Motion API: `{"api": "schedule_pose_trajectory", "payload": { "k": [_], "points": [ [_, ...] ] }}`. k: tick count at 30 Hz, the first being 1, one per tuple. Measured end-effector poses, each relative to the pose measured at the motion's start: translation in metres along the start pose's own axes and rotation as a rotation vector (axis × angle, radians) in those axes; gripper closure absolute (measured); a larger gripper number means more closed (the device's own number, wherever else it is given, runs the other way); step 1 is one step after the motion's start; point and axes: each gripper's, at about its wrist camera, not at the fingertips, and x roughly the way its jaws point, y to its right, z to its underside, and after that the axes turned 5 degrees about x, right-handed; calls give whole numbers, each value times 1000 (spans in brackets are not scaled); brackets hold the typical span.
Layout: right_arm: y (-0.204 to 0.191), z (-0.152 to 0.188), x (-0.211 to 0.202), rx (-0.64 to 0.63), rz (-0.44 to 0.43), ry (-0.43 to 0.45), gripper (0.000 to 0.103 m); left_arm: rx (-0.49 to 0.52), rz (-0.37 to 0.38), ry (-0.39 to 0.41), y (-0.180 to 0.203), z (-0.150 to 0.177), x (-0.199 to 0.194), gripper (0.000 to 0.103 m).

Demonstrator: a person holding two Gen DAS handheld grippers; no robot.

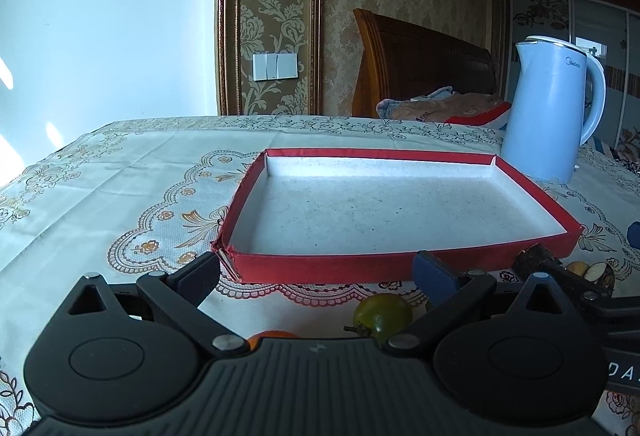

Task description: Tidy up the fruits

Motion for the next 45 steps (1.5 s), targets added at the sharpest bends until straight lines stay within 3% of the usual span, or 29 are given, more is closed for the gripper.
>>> {"api": "schedule_pose_trajectory", "payload": {
  "k": [9, 25, 45],
  "points": [
    [15, -1, -2, 84, 3, 9, 0, 47, 7, -20, 6, 2, -1, 0],
    [21, -2, 8, 131, 0, -56, 0, 82, 60, -24, 9, 3, -2, 0],
    [26, -3, 15, 162, -1, -93, 0, 51, 69, -60, 5, 4, 7, 0]
  ]
}}
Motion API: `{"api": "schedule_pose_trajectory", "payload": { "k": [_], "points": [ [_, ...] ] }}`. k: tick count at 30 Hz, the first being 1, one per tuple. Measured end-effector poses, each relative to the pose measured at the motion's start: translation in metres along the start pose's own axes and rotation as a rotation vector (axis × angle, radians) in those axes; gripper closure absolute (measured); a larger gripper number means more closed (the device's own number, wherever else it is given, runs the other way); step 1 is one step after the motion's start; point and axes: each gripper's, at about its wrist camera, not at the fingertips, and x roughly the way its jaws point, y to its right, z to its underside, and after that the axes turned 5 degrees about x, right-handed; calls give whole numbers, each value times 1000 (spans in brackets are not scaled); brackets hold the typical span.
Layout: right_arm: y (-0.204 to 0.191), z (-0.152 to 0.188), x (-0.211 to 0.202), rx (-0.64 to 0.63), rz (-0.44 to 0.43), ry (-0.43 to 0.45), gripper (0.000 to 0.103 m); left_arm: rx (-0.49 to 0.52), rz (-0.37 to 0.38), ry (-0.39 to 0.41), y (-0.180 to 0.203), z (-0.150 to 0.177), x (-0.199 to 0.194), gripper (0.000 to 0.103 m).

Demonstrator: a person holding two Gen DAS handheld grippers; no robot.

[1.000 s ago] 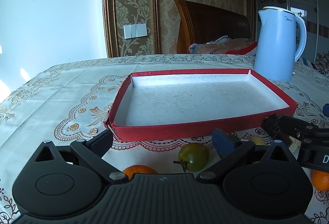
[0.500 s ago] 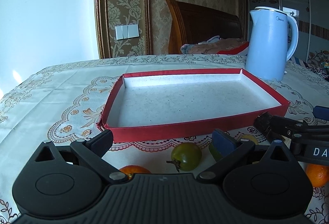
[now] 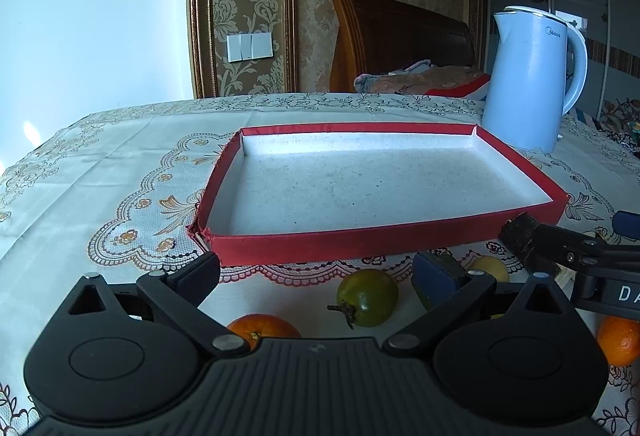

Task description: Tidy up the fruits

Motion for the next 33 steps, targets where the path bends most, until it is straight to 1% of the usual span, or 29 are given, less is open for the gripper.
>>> {"api": "schedule_pose_trajectory", "payload": {
  "k": [11, 17, 19, 21, 24, 26, 28, 29, 31, 33],
  "points": [
    [4, 0, 4, 18, 4, -26, 0, 23, -3, -2, 3, 0, 1, 0],
    [4, 0, 3, 21, -4, -26, 0, 14, -17, 1, 3, 0, -1, 0],
    [9, -2, 0, 41, -25, -20, 0, 8, -26, 14, 0, 0, -4, 0],
    [18, -3, -6, 42, -21, -22, 0, 14, -33, 15, -3, 0, -8, 0],
    [44, -3, -25, 52, -19, -10, 0, -19, -25, 16, -17, 4, -20, 0],
    [61, -3, -37, 17, -30, -35, 0, -23, -29, 6, -28, 7, -28, 0],
    [73, 1, -47, -22, -7, -51, 0, -21, -49, 3, -34, 11, -32, 0],
    [76, 4, -49, -42, -10, -70, 0, -20, -59, 4, -36, 14, -35, 0],
    [78, 12, -56, -73, -46, -116, 0, -11, -59, 1, -40, 19, -40, 0],
    [74, 20, -59, -93, -77, -118, 0, -6, -58, -4, -45, 24, -44, 0]
  ]
}}
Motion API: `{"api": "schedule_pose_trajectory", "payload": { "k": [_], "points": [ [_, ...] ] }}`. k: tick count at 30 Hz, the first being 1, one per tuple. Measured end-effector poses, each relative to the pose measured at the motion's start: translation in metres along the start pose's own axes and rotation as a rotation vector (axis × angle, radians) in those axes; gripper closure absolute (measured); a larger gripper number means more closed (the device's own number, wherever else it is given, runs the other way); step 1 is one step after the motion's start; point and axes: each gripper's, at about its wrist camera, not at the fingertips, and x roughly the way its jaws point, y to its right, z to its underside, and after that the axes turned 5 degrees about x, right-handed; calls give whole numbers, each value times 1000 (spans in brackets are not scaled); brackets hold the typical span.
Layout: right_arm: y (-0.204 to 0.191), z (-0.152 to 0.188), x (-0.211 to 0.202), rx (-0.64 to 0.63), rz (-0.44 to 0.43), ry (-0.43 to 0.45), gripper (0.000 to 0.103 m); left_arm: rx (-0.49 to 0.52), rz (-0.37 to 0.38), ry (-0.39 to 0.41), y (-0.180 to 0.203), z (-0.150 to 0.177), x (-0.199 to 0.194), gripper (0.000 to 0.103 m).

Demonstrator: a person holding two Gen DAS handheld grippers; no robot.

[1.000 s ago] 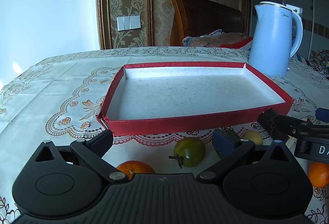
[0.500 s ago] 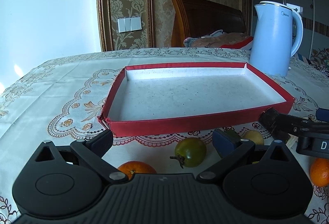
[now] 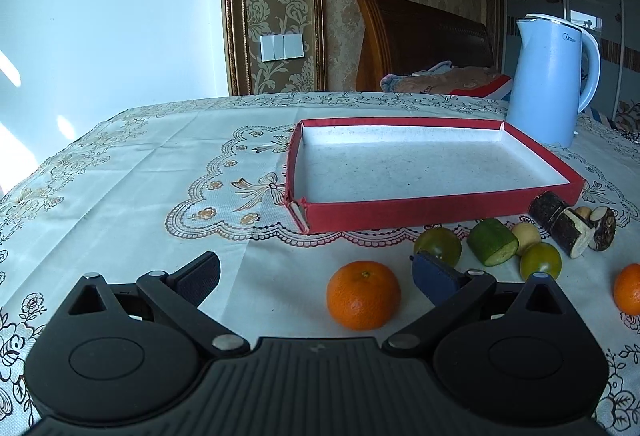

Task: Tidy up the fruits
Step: 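Lower the right gripper onto the orange and close around it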

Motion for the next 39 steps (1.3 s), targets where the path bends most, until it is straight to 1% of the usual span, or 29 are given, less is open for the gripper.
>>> {"api": "schedule_pose_trajectory", "payload": {
  "k": [3, 4, 7, 10, 13, 15, 17, 19, 21, 23, 26, 29, 30, 35, 36, 37, 38, 39],
  "points": [
    [-10, 0, 0, -13, -4, 19, 2, 0, -9, -12, -8, 6, -5, 0],
    [-12, -2, 2, -7, -21, 13, 6, 1, -9, -16, -11, 8, -6, 0],
    [-19, -6, 10, -6, -82, -17, 9, 8, -5, -18, -16, 14, -10, 0],
    [-29, -4, 15, -31, -115, -33, 10, 25, -23, -25, -16, 13, -10, 0],
    [-38, -3, 18, -51, -137, -46, 15, 24, -2, -29, -14, 7, -7, 0],
    [-42, -1, 18, -59, -147, -56, 15, 21, 25, -45, -11, 2, -3, 0],
    [-44, 0, 17, -68, -156, -53, 21, 25, 64, -59, -6, -1, 0, 0],
    [-44, 1, 17, -73, -160, -58, 21, 34, 84, -71, 1, -3, 3, 0],
    [-43, -1, 18, -61, -168, -68, 21, 52, 77, -95, 7, -4, 8, 0],
    [-44, -2, 20, -57, -179, -82, 24, 60, 70, -117, 9, -3, 12, 0],
    [-50, -2, 22, -72, -188, -92, 29, 43, 98, -154, 8, -2, 20, 0],
    [-58, -2, 28, -73, -218, -117, 42, 28, 102, -185, 7, -1, 29, 0],
    [-61, -2, 29, -75, -229, -124, 47, 29, 103, -183, 7, -1, 29, 0],
    [-73, -1, 35, -107, -227, -123, 54, 41, 109, -175, 7, -2, 30, 1],
    [-75, -1, 35, -112, -226, -123, 56, 44, 111, -170, 8, -1, 29, 7],
    [-77, -1, 34, -119, -225, -122, 58, 53, 113, -162, 9, -1, 28, 10],
    [-78, -1, 34, -124, -226, -121, 60, 64, 109, -153, 11, -2, 26, 19],
    [-79, -1, 35, -127, -228, -121, 61, 73, 107, -146, 12, -2, 25, 34]
  ]
}}
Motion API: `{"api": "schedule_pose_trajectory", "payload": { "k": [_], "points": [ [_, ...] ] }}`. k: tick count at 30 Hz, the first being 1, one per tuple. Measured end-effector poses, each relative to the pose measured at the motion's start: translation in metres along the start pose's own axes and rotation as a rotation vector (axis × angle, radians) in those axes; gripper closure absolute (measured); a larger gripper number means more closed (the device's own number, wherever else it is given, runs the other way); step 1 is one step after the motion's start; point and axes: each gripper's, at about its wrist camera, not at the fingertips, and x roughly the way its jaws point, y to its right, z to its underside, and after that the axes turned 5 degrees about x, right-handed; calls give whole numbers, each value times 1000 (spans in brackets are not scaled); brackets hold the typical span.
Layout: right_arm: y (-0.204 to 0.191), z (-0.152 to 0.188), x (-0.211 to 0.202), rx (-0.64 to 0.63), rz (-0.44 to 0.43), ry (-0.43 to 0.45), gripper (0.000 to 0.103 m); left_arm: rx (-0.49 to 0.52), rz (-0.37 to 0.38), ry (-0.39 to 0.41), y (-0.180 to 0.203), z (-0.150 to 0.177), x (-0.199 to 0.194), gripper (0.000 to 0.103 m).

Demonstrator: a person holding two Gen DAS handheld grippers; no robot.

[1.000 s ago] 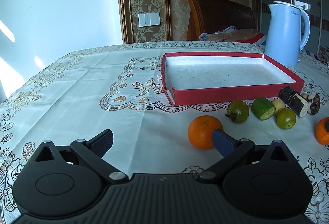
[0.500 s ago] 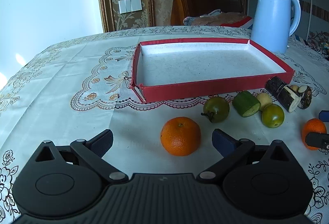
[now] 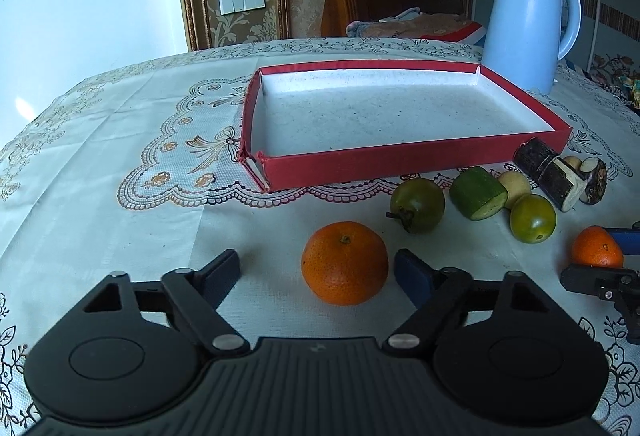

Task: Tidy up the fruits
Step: 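Lower the right gripper onto the orange and close around it, then carry the orange into the red tray with the right gripper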

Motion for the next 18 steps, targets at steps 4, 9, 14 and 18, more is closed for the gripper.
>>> {"api": "schedule_pose_trajectory", "payload": {
  "k": [4, 9, 14, 18],
  "points": [
    [-1, -1, 1, 10, 4, 1, 61, -4, 36, 8, 3, -2, -2, 55],
    [-3, -1, 2, 0, 13, 8, 62, -2, 32, 20, 5, -1, -3, 62],
    [-4, 0, 0, -7, 28, 20, 63, -4, 20, 24, 7, 0, -5, 62],
    [-1, -1, -4, 14, 40, 43, 63, -19, 26, 22, 6, -1, -7, 62]
  ]
}}
